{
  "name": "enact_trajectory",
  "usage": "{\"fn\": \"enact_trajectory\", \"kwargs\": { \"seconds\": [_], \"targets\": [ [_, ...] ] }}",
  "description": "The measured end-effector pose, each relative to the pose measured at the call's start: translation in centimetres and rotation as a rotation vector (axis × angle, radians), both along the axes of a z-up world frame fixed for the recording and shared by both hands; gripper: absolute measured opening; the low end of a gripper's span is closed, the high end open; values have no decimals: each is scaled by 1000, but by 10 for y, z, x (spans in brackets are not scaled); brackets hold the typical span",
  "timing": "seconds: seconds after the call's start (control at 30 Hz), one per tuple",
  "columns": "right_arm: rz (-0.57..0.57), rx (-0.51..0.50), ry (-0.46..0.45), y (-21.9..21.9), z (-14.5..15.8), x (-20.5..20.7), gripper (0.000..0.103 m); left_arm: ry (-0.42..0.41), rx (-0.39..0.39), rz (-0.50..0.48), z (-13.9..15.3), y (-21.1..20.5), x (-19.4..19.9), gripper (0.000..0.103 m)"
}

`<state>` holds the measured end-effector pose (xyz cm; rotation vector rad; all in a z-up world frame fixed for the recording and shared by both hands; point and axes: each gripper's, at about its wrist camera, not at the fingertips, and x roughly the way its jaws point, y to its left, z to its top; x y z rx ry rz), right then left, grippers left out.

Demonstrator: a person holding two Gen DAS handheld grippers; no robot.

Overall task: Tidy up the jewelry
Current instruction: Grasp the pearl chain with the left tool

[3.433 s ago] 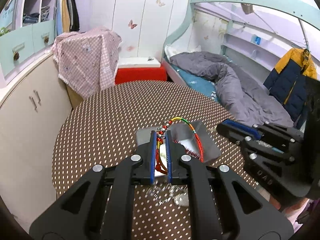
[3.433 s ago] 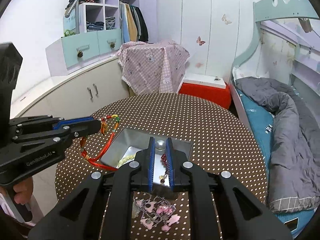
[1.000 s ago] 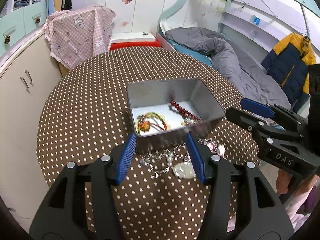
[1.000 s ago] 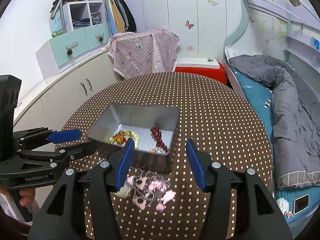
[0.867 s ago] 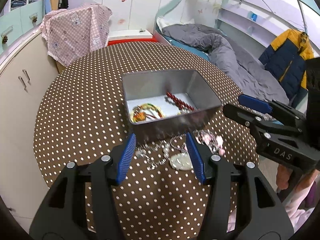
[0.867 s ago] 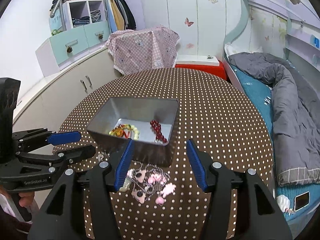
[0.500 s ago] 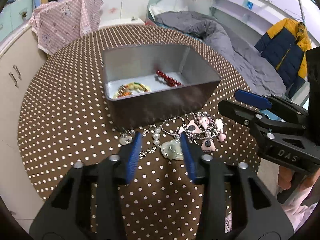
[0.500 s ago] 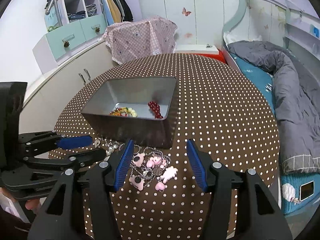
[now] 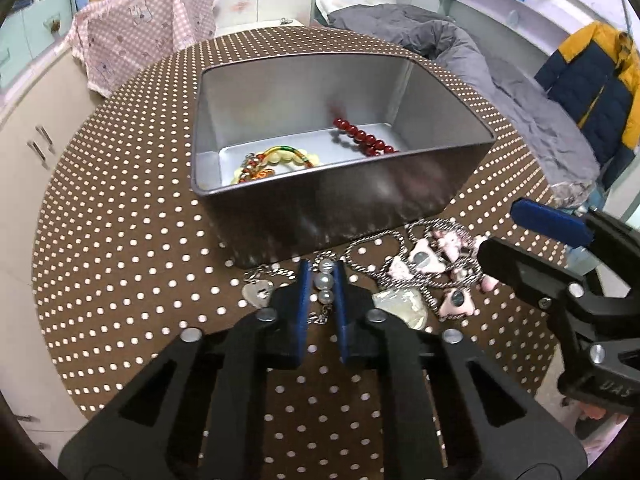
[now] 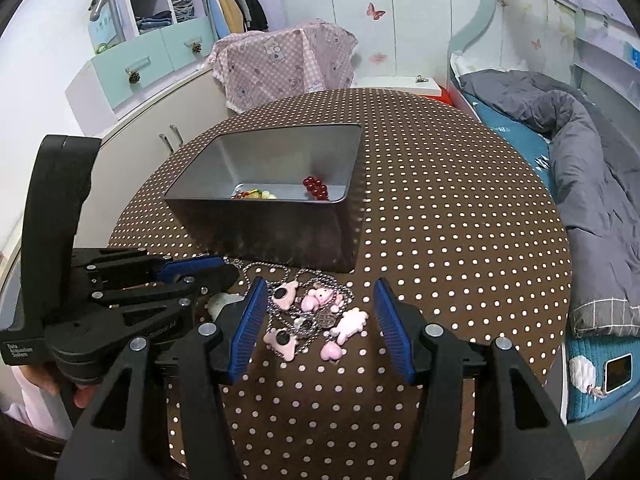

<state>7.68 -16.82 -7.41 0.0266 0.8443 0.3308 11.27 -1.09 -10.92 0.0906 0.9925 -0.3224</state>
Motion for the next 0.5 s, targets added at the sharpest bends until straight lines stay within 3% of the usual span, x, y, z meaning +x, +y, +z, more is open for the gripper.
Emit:
{"fn": "enact_trajectory", "kwargs": {
  "seconds": [0.3,0.5],
  "targets": [
    [117,-13,8,28,-7,-10,52,-5,3,13,1,16,-16,9],
    [203,-14,34,45,-14,-13,41,-9,-11,38,3,35,-22,9]
  ]
}}
